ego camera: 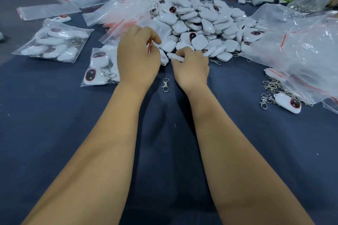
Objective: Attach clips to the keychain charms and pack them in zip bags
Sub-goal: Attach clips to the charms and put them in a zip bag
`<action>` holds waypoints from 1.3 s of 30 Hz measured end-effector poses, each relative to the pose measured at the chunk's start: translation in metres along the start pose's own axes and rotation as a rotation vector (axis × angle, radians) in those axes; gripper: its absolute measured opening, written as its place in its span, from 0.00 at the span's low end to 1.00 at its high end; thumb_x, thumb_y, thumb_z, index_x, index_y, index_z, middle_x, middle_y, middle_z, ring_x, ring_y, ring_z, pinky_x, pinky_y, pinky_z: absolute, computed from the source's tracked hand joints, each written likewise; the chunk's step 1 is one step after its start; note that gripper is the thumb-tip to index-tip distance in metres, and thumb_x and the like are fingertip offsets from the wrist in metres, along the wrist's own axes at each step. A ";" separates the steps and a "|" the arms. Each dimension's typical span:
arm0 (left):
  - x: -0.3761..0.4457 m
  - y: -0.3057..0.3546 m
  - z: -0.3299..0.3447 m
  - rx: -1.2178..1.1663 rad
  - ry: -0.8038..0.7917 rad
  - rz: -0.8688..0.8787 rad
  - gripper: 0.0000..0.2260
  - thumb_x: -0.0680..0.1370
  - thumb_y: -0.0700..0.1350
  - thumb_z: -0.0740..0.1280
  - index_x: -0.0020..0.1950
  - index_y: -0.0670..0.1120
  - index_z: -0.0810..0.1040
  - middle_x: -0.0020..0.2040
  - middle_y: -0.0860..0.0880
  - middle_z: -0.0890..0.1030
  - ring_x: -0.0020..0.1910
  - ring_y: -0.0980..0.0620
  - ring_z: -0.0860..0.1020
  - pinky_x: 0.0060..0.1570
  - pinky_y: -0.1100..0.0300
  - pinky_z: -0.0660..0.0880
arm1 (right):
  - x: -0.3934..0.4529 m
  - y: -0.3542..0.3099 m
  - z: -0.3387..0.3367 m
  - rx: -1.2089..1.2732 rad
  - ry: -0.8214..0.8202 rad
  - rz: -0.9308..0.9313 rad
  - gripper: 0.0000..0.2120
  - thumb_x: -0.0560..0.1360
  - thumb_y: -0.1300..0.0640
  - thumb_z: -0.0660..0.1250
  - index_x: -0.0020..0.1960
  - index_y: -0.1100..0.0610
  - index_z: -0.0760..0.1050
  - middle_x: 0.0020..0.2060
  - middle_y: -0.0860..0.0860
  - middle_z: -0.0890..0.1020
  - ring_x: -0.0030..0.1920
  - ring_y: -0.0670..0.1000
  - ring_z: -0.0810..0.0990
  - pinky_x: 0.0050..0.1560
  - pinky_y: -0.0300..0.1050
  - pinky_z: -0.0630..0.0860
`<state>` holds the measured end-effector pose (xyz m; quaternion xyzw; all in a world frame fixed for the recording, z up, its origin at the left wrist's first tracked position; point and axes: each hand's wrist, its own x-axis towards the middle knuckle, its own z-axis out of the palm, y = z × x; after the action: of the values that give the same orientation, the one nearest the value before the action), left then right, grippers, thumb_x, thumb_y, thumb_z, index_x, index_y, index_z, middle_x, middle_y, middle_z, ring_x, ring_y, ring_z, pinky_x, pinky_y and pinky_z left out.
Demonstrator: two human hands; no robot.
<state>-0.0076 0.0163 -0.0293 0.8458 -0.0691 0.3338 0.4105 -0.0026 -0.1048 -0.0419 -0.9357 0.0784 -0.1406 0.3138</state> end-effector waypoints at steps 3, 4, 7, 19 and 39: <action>-0.002 0.000 0.004 -0.006 -0.046 -0.039 0.13 0.72 0.34 0.60 0.45 0.50 0.80 0.45 0.53 0.73 0.43 0.56 0.71 0.41 0.62 0.65 | 0.002 0.000 -0.004 0.343 0.076 0.069 0.12 0.80 0.55 0.58 0.37 0.52 0.71 0.36 0.47 0.75 0.43 0.51 0.71 0.49 0.49 0.71; -0.002 -0.001 0.005 0.004 -0.067 -0.053 0.14 0.72 0.35 0.60 0.45 0.51 0.79 0.44 0.55 0.73 0.43 0.57 0.70 0.40 0.62 0.64 | 0.002 0.001 -0.005 0.477 0.100 0.104 0.16 0.80 0.56 0.58 0.33 0.52 0.65 0.29 0.45 0.70 0.35 0.49 0.67 0.40 0.46 0.69; -0.002 -0.004 0.007 0.019 -0.140 -0.103 0.16 0.70 0.36 0.60 0.48 0.54 0.79 0.45 0.56 0.73 0.44 0.56 0.71 0.44 0.61 0.67 | 0.000 -0.002 -0.010 0.785 0.098 0.154 0.16 0.81 0.55 0.59 0.35 0.53 0.67 0.27 0.43 0.75 0.25 0.42 0.68 0.30 0.36 0.65; -0.002 -0.005 0.009 0.062 -0.195 -0.137 0.19 0.74 0.41 0.60 0.59 0.58 0.79 0.49 0.55 0.73 0.48 0.54 0.72 0.47 0.58 0.68 | 0.000 -0.006 -0.011 0.929 -0.187 0.139 0.09 0.74 0.67 0.64 0.52 0.59 0.77 0.41 0.53 0.83 0.36 0.45 0.83 0.37 0.38 0.77; -0.003 -0.002 0.007 0.050 -0.251 -0.172 0.15 0.74 0.45 0.60 0.56 0.56 0.79 0.47 0.55 0.75 0.47 0.52 0.73 0.44 0.57 0.66 | -0.001 -0.004 -0.009 0.933 -0.175 0.128 0.12 0.75 0.69 0.67 0.59 0.66 0.78 0.45 0.57 0.85 0.40 0.47 0.83 0.45 0.39 0.79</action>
<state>-0.0057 0.0116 -0.0354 0.8936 -0.0387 0.1907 0.4046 -0.0062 -0.1064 -0.0325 -0.6967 0.0376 -0.0619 0.7137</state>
